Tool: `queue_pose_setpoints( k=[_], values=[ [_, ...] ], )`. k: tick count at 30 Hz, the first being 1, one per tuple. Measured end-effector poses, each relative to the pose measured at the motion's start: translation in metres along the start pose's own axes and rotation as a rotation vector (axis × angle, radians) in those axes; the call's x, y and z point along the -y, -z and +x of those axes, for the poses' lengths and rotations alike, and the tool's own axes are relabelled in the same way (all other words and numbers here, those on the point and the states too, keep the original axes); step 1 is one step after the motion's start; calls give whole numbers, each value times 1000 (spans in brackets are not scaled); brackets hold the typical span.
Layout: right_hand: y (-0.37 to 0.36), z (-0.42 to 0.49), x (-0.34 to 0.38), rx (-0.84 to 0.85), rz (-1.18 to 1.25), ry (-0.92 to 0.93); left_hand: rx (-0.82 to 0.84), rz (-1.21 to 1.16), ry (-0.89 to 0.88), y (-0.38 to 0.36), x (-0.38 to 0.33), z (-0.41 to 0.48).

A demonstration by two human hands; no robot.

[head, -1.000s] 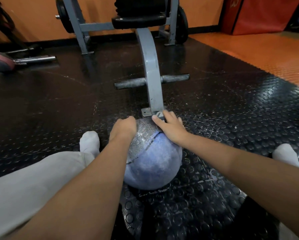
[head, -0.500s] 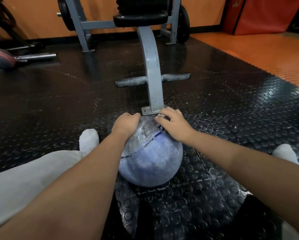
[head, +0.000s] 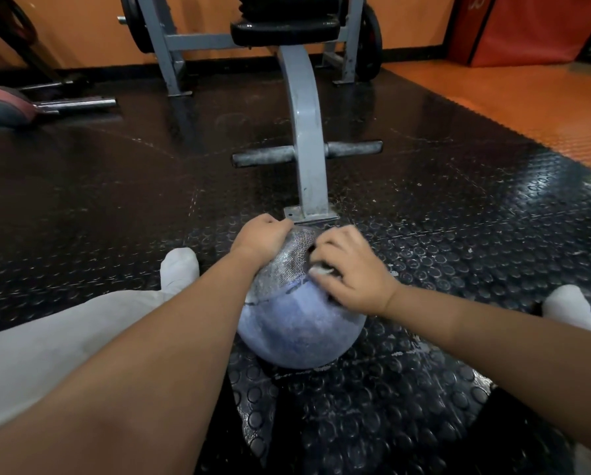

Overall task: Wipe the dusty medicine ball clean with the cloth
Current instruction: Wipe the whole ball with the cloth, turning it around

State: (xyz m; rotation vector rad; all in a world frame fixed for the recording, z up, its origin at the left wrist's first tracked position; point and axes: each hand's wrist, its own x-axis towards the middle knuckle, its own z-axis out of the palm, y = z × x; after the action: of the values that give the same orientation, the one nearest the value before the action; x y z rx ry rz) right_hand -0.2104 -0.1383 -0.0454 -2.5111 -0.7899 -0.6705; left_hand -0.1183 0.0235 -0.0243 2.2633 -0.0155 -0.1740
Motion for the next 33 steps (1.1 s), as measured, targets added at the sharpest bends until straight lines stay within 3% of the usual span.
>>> queue_pose_setpoints(
  k=[3,6,8,12,18,20,23,26,29,33],
  values=[
    [4,-16,-16,-15,53,-295,-10,3,9,1,4,1],
    [3,-14,-13,-16,90,-400,-18,-1,29,3,6,1],
    [0,2,4,-11,62,-321,-15,-10,49,1,6,2],
    [-11,31,43,70,-202,64,33,-156,52,-3,2,0],
    [-7,8,16,40,-90,64,5,-138,27,-5,5,-1],
    [-4,-11,0,4,17,-77,-20,-89,31,-2,7,-4],
    [0,-31,-19,33,244,-457,1,-95,46,3,11,-5],
    [-5,-38,-27,19,292,-590,18,-78,58,1,8,-8],
    [-8,-19,-12,-57,279,-576,15,-39,78,-1,3,-11],
    [-7,18,20,36,-23,-279,46,-116,33,-1,-2,-19]
  ],
)
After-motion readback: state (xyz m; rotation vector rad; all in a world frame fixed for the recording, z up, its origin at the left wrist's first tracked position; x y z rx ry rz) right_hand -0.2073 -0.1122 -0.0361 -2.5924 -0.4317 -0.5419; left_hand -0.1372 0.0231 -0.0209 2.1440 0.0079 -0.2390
